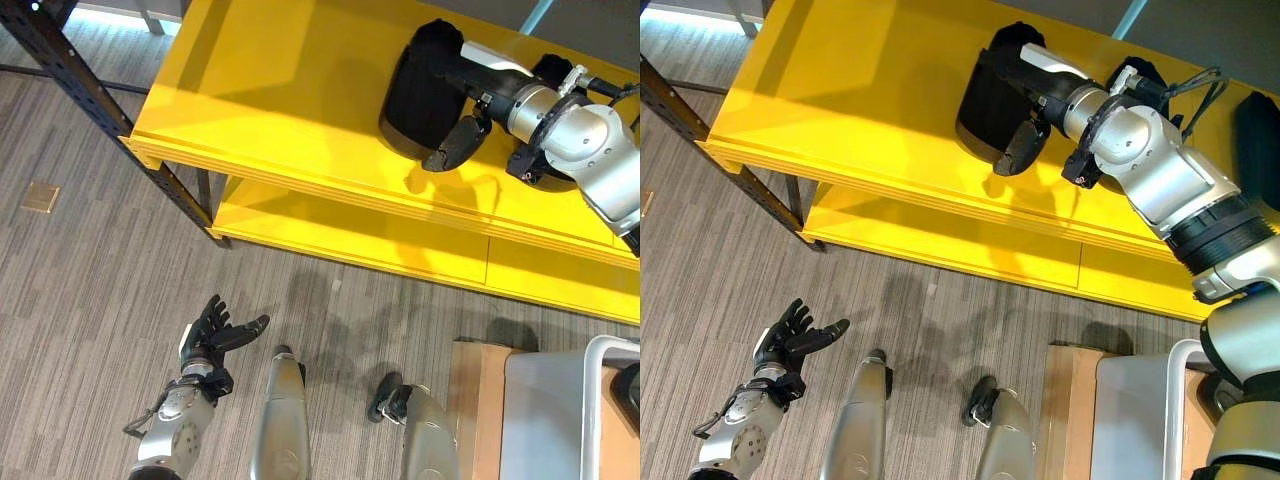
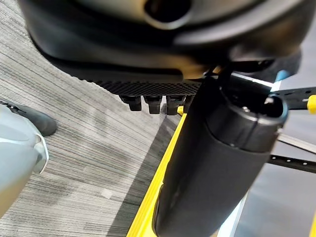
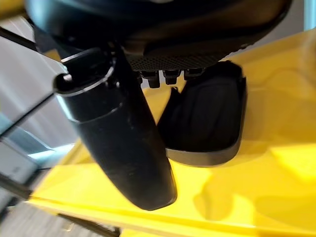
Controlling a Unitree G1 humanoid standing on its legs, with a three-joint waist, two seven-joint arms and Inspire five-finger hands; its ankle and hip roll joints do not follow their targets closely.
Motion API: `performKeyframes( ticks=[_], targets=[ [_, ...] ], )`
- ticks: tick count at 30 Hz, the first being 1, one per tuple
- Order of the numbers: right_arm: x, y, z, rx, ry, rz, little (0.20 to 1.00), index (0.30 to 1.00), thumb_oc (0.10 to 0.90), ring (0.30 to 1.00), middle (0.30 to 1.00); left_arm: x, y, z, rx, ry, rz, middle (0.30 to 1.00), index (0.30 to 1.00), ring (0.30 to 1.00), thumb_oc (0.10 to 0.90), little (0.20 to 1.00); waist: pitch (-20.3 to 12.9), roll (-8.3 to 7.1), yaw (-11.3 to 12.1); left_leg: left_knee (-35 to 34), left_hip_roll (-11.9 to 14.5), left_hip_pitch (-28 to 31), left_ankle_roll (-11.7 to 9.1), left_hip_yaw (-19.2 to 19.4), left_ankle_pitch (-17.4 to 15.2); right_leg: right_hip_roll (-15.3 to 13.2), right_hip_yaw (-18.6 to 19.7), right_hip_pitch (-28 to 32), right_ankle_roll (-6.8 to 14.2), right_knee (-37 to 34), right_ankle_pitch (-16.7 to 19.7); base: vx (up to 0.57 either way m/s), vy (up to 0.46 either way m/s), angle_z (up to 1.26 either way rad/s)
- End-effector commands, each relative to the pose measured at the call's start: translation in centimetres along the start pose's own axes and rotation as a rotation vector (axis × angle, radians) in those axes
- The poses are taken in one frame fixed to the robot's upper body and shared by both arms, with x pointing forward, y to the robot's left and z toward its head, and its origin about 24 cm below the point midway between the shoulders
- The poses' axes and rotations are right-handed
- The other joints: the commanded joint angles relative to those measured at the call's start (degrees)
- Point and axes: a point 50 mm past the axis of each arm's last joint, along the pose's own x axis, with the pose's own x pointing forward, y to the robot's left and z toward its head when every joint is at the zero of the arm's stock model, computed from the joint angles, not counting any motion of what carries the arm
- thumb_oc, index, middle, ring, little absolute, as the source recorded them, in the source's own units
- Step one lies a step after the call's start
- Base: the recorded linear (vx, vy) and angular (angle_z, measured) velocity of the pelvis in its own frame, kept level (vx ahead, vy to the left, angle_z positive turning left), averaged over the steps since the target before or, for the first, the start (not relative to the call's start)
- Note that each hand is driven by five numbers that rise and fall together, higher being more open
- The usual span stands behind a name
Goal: Move parts from the plastic box to the shelf.
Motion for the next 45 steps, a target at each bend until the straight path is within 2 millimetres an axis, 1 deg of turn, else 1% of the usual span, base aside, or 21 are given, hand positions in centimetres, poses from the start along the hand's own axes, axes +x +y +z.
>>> performKeyframes(
  ticks=[1,5,6,11,12,13,14,15,18,19,20,21,23,24,25,26,30,33,37,39,45],
  targets=[
    [-1.5,-4.2,2.7,0.055,-0.17,-0.189,1.0,1.0,0.9,1.0,1.0,0.2,0.6,3.2,0.084,-0.14,-0.022,1.0,1.0,1.0,0.9,1.0,-4.2,-0.92,-0.37,-3.71,2.84,-1.77,-0.36,-2.62,3.95,-1.43,2.19,12.48,3.13,-5.1,-3.76,0.0,-0.017,-0.12],
    [-2.9,-2.2,1.2,0.185,-0.196,-0.159,1.0,1.0,0.9,1.0,1.0,0.2,0.5,3.0,0.083,-0.137,-0.024,1.0,1.0,1.0,0.9,1.0,-5.33,-0.91,-1.59,-8.22,3.63,0.64,-0.63,-1.79,6.19,-0.3,2.0,14.07,3.82,-10.4,-1.23,0.01,-0.018,-0.1],
    [-3.0,-2.2,1.1,0.187,-0.195,-0.161,1.0,1.0,0.9,1.0,1.0,0.2,0.6,3.0,0.086,-0.137,-0.024,1.0,1.0,1.0,0.9,1.0,-5.33,-1.02,-1.43,-8.33,3.64,0.75,-0.64,-1.76,6.24,-0.28,2.0,14.15,3.81,-10.51,-1.18,0.01,-0.018,-0.18],
    [-5.8,2.5,-3.4,0.559,-0.171,-0.198,1.0,1.0,0.9,1.0,1.0,-0.1,-0.1,2.0,0.067,-0.111,-0.048,1.0,1.0,1.0,0.9,1.0,-8.09,-0.46,-4.17,-19.26,5.45,6.63,-1.26,0.73,11.25,1.71,1.59,17.61,5.25,-21.05,4.11,0.02,-0.011,-0.17],
    [-6.6,4.4,-4.5,0.675,-0.166,-0.216,1.0,1.0,0.9,1.0,1.0,-0.1,-0.3,1.5,0.053,-0.095,-0.047,1.0,1.0,1.0,0.9,1.0,-8.75,-0.22,-4.86,-21.56,5.85,7.95,-1.33,1.31,12.52,2.18,1.9,18.32,5.6,-23.62,5.52,0.02,0.002,-0.28],
    [-7.2,5.2,-5.1,0.724,-0.152,-0.235,1.0,1.0,0.9,1.0,1.0,-0.2,-0.4,1.2,0.049,-0.088,-0.05,1.0,1.0,1.0,0.9,1.0,-9.13,-0.11,-5.08,-22.6,6.12,8.89,-1.5,1.67,12.68,2.26,2.09,19.02,5.87,-24.9,6.12,0.01,0.005,-0.24],
    [-7.2,5.2,-5.1,0.724,-0.151,-0.236,1.0,1.0,0.9,1.0,1.0,-0.2,-0.4,1.2,0.05,-0.088,-0.051,1.0,1.0,1.0,0.9,1.0,-9.29,-0.16,-5.06,-22.93,6.06,8.83,-1.46,1.68,13.0,2.25,2.02,18.95,5.87,-25.16,6.37,0.02,0.01,-0.18],
    [-8.1,6.1,-5.5,0.788,-0.156,-0.268,1.0,1.0,0.9,1.0,1.0,-0.3,-0.4,0.8,0.036,-0.077,-0.048,1.0,1.0,1.0,0.9,1.0,-10.19,0.26,-5.78,-25.12,6.41,10.25,-1.75,2.17,13.69,2.41,1.79,20.24,6.34,-27.75,7.4,0.0,0.011,-0.24],
    [-9.1,7.3,-5.9,0.849,-0.153,-0.3,1.0,1.0,0.9,1.0,1.0,-0.4,-0.6,0.3,0.034,-0.065,-0.051,1.0,1.0,1.0,0.9,1.0,-10.94,0.5,-6.08,-27.51,6.71,11.99,-1.95,2.97,14.52,2.48,1.9,21.88,6.74,-30.58,8.72,0.02,0.034,-0.2],
    [-11.1,9.1,-6.7,0.942,-0.138,-0.364,1.0,1.0,0.9,1.0,1.0,-0.8,-1.0,-0.1,0.013,-0.064,-0.055,1.0,1.0,1.0,0.9,1.0,-12.95,1.32,-7.02,-30.57,6.71,14.25,-2.3,4.13,15.59,2.33,2.02,23.76,7.31,-33.56,10.2,0.05,0.072,-0.05],
    [-11.7,9.6,-6.9,0.961,-0.13,-0.383,1.0,1.0,0.9,1.0,1.0,-0.9,-1.0,-0.4,0.006,-0.055,-0.054,1.0,1.0,1.0,0.9,1.0,-13.55,1.44,-7.15,-31.4,6.67,14.92,-2.48,4.37,15.79,2.26,1.9,24.43,7.45,-34.42,10.54,0.05,0.059,-0.03],
    [-11.7,9.6,-6.9,0.961,-0.128,-0.384,1.0,1.0,0.9,1.0,1.0,-0.9,-1.0,-0.5,0.008,-0.054,-0.054,1.0,1.0,1.0,0.9,1.0,-13.56,1.4,-7.08,-31.58,6.65,15.11,-2.48,4.41,15.86,2.26,1.88,24.59,7.46,-34.58,10.61,0.04,0.03,-0.08],
    [-12.7,11.3,-7.5,1.02,-0.087,-0.406,1.0,1.0,0.9,1.0,1.0,-1.0,-1.0,-1.0,0.002,-0.042,-0.044,1.0,1.0,1.0,0.9,1.0,-14.89,1.76,-7.62,-33.56,6.7,17.04,-2.83,5.39,16.31,2.1,1.91,25.76,7.75,-35.91,11.2,0.02,0.033,-0.08],
    [-12.7,11.3,-7.5,1.02,-0.086,-0.406,1.0,1.0,0.9,1.0,1.0,-1.0,-1.0,-1.0,0.002,-0.042,-0.044,1.0,1.0,1.0,0.9,1.0,-14.89,1.73,-7.57,-33.7,6.7,17.18,-2.83,5.46,16.37,2.11,1.94,25.83,7.75,-35.98,11.23,0.0,0.0,0.0],
    [-13.5,11.7,-7.6,1.024,-0.072,-0.426,1.0,1.0,0.9,1.0,1.0,-1.1,-0.8,-1.1,-0.005,-0.045,-0.032,1.0,1.0,1.0,0.9,1.0,-15.9,1.98,-7.92,-34.98,6.99,18.29,-3.09,6.11,16.69,2.23,2.14,26.51,7.89,-36.83,11.35,0.0,0.0,0.0],
    [-13.9,12.7,-8.0,1.073,-0.045,-0.438,1.0,1.0,0.9,1.0,1.0,-1.2,-0.7,-1.3,-0.008,-0.041,-0.024,1.0,1.0,1.0,0.9,1.0,-16.32,2.18,-8.06,-35.65,7.07,19.04,-3.15,6.56,16.93,2.22,2.06,26.87,7.96,-37.19,11.59,0.0,0.0,0.0],
    [-15.3,14.3,-8.4,1.081,0.02,-0.433,1.0,1.0,0.9,1.0,1.0,-1.6,-0.4,-1.8,-0.01,-0.032,-0.012,1.0,1.0,1.0,0.9,1.0,-17.3,2.64,-8.65,-37.25,7.38,20.62,-3.35,7.31,17.41,2.44,2.45,27.75,7.99,-37.92,11.46,0.0,0.008,-0.08],
    [-17.0,17.4,-9.1,1.167,0.132,-0.437,1.0,1.0,0.9,1.0,1.0,-2.2,-0.3,-2.8,-0.007,-0.009,0.002,1.0,1.0,1.0,0.9,1.0,-17.94,3.41,-9.67,-37.87,7.79,22.01,-3.54,7.89,17.65,2.72,3.02,28.26,7.82,-37.37,10.7,0.0,0.003,-0.02],
    [-18.1,19.1,-10.0,1.151,0.245,-0.429,1.0,1.0,0.9,1.0,1.0,-2.5,0.0,-3.4,0.006,0.011,0.013,1.0,1.0,1.0,0.9,1.0,-18.1,4.39,-10.17,-38.89,8.33,23.78,-3.78,8.31,18.1,3.35,3.84,28.93,7.34,-36.79,9.48,-0.01,-0.008,-0.1],
    [-18.5,21.0,-10.4,1.21,0.309,-0.421,1.0,1.0,0.9,1.0,1.0,-2.6,-0.2,-3.8,0.005,0.016,0.013,1.0,1.0,1.0,0.9,1.0,-18.04,5.19,-10.48,-39.65,9.05,24.6,-4.15,8.75,18.86,3.99,4.13,29.51,6.87,-36.77,8.85,-0.01,-0.012,-0.05],
    [-19.2,22.2,-10.7,1.215,0.375,-0.421,1.0,1.0,0.9,1.0,1.0,-2.8,-0.3,-4.4,0.003,0.035,0.021,1.0,1.0,1.0,0.9,1.0,-18.32,6.66,-11.03,-40.63,10.28,25.18,-4.88,8.87,20.25,5.4,4.28,30.2,6.19,-37.08,7.88,-0.01,-0.011,0.0]
  ],
)
